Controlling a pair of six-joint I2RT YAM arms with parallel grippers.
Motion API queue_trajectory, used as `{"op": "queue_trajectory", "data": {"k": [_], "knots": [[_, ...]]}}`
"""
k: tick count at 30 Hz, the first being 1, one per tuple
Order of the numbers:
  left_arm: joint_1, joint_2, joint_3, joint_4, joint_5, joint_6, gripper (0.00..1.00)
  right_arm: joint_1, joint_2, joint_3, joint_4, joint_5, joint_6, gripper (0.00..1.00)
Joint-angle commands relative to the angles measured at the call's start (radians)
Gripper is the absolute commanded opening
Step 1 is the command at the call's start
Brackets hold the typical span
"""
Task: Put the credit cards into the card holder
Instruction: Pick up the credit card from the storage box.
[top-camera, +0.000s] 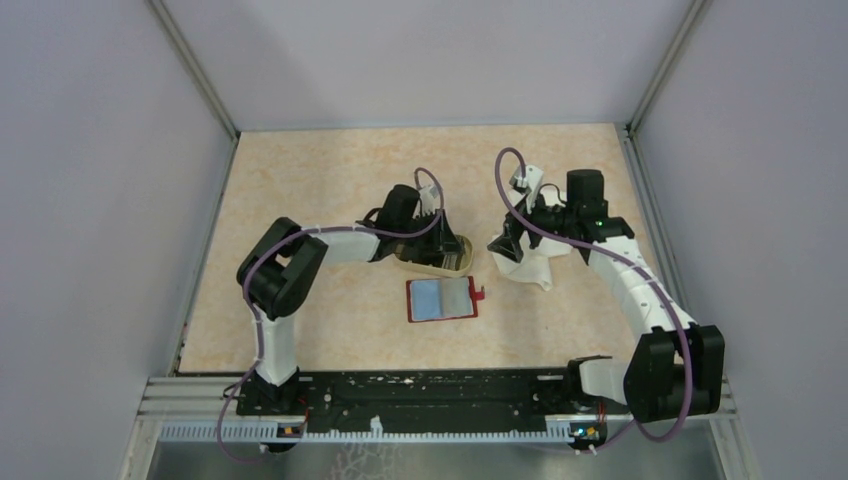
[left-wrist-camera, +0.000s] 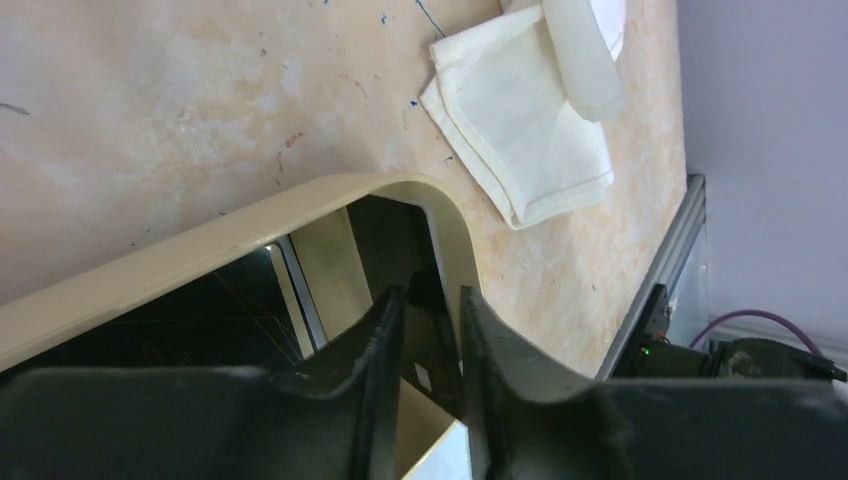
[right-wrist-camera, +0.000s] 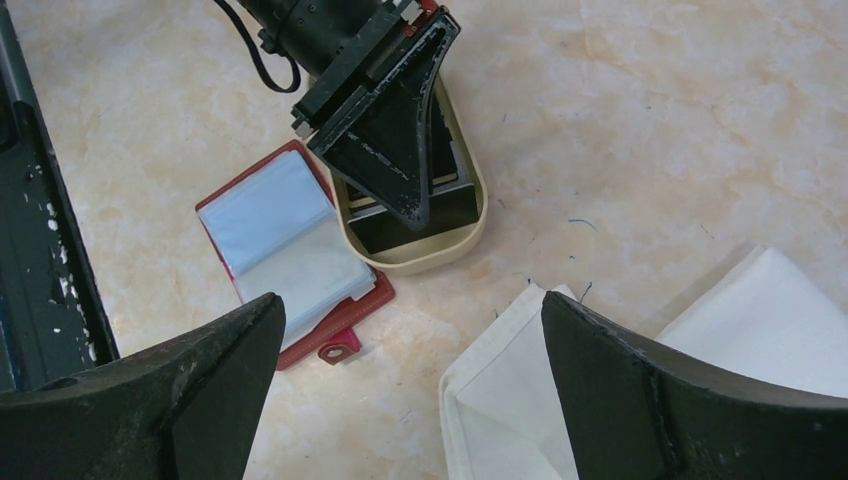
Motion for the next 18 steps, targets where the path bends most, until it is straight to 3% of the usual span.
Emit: {"op": "queue_trajectory", "data": {"k": [1, 5, 13, 18], "knots": [[-0.008, 0.018, 0.053, -0.118, -0.089, 0.083, 0.25, -0.005, -0.045, 0.045, 0.013, -0.038, -0.009, 0.98], [-0.008, -0.01, 0.064, -0.159, -0.142, 0.11, 0.01, -0.005, -0.048, 0.043, 0.014, -0.052, -0.005, 0.99], [-0.014, -0.152, 0.027, -0.212, -0.296, 0.155, 0.0, -0.005, -0.054, 0.036, 0.025, -0.091, 0.006, 0.98], [-0.016, -0.272, -0.093, -0.117, -0.312, 0.135, 0.0, -0.004, -0.048, 0.023, 0.04, -0.151, 0.012, 0.99]]}}
